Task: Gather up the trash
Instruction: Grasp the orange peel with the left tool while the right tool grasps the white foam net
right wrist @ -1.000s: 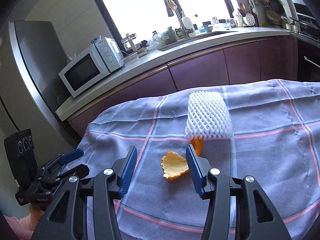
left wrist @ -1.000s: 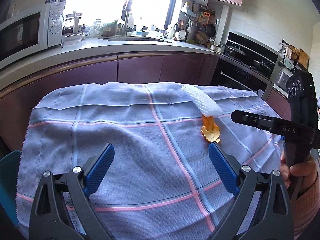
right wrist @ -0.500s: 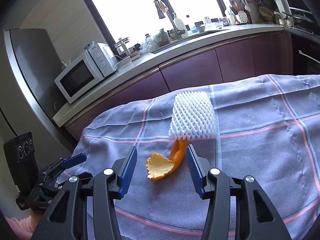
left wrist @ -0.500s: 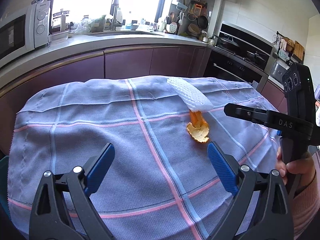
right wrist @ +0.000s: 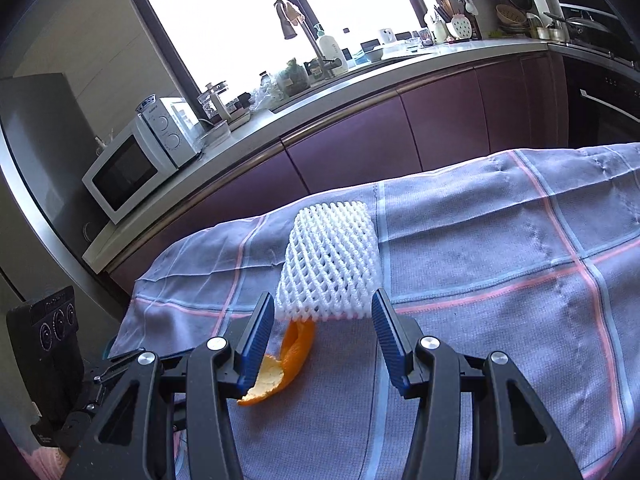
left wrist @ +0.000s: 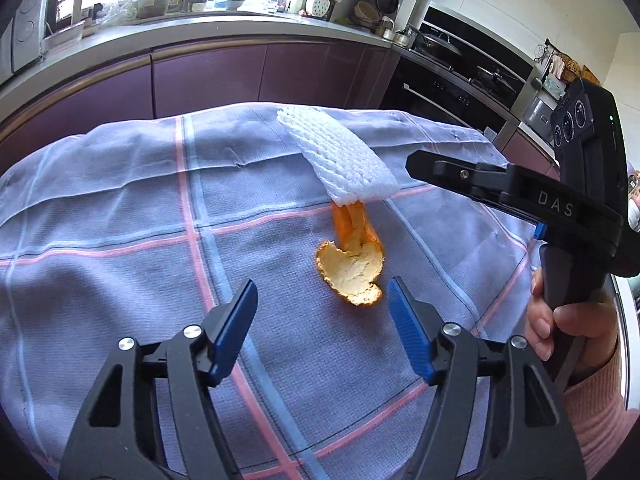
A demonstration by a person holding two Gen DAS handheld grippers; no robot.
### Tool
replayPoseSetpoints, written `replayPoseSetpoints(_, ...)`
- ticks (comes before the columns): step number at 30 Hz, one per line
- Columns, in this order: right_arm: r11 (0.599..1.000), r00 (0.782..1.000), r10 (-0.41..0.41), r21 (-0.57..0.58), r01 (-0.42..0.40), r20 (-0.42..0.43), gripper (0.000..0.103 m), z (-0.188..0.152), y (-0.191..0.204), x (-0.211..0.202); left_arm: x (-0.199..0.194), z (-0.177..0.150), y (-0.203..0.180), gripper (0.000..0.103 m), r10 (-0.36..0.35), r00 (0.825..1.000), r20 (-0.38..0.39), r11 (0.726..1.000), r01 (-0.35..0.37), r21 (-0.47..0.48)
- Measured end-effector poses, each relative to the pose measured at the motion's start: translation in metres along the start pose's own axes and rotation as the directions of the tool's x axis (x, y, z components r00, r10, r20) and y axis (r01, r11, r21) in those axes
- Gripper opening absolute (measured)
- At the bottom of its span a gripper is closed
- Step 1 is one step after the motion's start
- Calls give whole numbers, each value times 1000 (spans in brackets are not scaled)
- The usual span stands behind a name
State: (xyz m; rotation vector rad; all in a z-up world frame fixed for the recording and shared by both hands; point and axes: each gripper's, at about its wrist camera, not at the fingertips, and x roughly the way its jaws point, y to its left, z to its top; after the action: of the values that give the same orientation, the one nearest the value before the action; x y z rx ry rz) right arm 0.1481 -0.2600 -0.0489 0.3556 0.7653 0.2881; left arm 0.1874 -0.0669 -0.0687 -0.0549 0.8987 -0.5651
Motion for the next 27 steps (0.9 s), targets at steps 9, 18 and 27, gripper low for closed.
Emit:
replayPoseSetpoints(9, 999, 999, 18, 48, -16, -46, 57, 14, -10, 32, 28, 10, -5, 43, -36, 998, -54, 999, 34, -31)
replayPoseSetpoints(18, 999, 995, 39, 30, -36, -97, 31, 14, -6, 50, 37, 13, -14, 21, -18, 999, -46, 1000, 18, -2)
replayPoseSetpoints(27, 998, 996, 67, 12, -66, -51, 12, 13, -2, 30, 22, 13, -9, 5, -4, 1000, -12, 1000, 4, 3)
